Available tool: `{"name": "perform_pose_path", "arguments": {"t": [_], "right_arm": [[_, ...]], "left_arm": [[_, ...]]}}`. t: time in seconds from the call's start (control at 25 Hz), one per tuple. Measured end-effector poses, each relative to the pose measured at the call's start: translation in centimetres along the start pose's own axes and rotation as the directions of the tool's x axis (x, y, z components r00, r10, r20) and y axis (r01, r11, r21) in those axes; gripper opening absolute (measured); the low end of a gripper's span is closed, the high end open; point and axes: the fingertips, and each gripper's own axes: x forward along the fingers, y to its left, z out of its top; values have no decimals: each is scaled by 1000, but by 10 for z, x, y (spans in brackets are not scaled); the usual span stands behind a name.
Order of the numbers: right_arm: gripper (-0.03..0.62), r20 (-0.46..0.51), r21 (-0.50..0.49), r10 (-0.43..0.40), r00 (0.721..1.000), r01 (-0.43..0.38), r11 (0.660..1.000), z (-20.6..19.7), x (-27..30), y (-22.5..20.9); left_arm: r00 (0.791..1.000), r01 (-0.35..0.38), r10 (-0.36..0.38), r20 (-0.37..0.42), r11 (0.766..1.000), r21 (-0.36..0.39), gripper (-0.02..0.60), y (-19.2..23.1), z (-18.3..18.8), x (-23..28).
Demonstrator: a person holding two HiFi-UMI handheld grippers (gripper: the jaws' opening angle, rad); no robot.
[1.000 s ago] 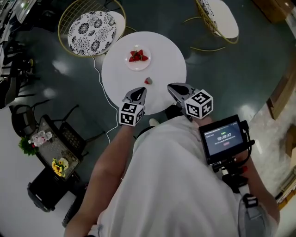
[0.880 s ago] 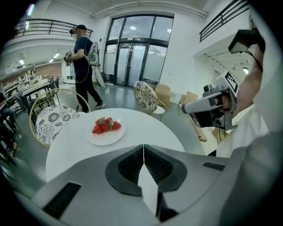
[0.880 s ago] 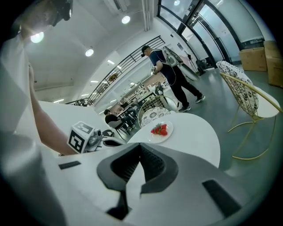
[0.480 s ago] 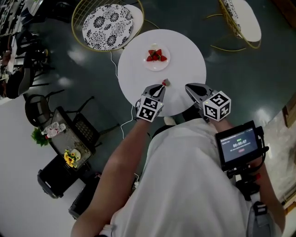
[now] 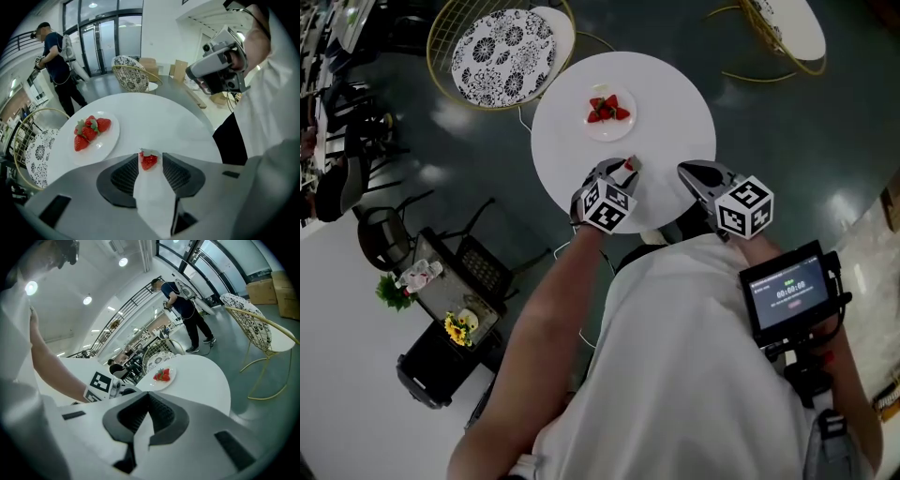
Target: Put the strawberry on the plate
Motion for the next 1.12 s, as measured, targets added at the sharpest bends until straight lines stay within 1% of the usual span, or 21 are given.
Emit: {"name": "perform_pose_path", "arguments": {"t": [0.08, 0.2, 0.28, 0.4, 0.6, 0.88, 1.0, 1.12], "right_arm": [[6, 5, 9, -13, 1000, 12, 1000, -2, -4, -4], [6, 15, 22, -32, 999, 31, 999, -4, -9, -10], [6, 21, 30, -41, 999, 40, 999, -6, -12, -12], [6, 28, 40, -48, 998, 47, 998, -5, -15, -14], [6, 27, 45, -51, 998, 49, 998, -6, -18, -16], [6, 17, 19, -25, 1000, 25, 1000, -2, -11, -10], [6, 7, 4, -11, 1000, 11, 1000, 0, -6, -7], [6, -5, -11, 2, 1000, -2, 1000, 3, -1, -4]], "left_arm": [[1000, 6, -5, -20, 1000, 23, 147, 0, 0, 4], [998, 12, -8, -62, 998, 65, 147, -3, -2, 11], [996, 5, 2, -90, 997, 79, 147, -3, -6, 14], [994, -14, 21, -109, 998, 62, 146, 1, -7, 16], [996, -15, 19, -88, 999, 40, 144, 1, 0, 15], [999, -34, 33, -28, 999, -33, 143, 0, 6, 7], [999, -52, 53, 9, 993, -102, 143, 4, 7, 2], [996, -66, 78, 52, 977, -204, 143, 9, 6, -7]]}}
